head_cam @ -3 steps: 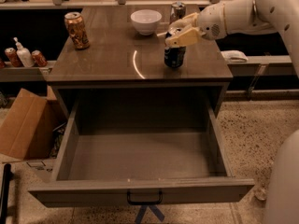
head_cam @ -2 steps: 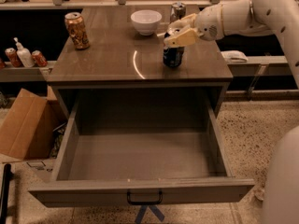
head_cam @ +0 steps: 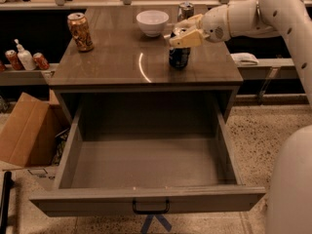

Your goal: Pick pepsi can from top drawer and place on counter

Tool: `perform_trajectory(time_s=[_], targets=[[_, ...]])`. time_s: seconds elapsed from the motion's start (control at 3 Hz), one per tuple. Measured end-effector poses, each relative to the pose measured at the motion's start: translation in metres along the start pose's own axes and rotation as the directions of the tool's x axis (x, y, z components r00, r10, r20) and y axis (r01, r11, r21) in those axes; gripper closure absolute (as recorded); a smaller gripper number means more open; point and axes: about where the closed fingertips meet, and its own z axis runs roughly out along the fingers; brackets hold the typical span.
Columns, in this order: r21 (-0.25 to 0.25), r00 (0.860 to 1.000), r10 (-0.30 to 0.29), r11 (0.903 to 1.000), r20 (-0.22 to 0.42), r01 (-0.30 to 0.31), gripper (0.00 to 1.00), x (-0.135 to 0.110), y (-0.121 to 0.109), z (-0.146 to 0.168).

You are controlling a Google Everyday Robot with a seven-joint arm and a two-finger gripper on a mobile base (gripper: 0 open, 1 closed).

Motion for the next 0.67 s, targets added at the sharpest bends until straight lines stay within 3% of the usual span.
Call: perform_trajectory(time_s=[0.33, 0.67], targets=[[-0.012, 1.0, 0.002, 0.9999, 0.0, -0.002, 0.13, 0.0011, -0.0002, 0.0039], [-0.014, 1.0, 0.0, 0.9999, 0.005, 0.001, 0.0, 0.0033, -0.0005, 0.0018]])
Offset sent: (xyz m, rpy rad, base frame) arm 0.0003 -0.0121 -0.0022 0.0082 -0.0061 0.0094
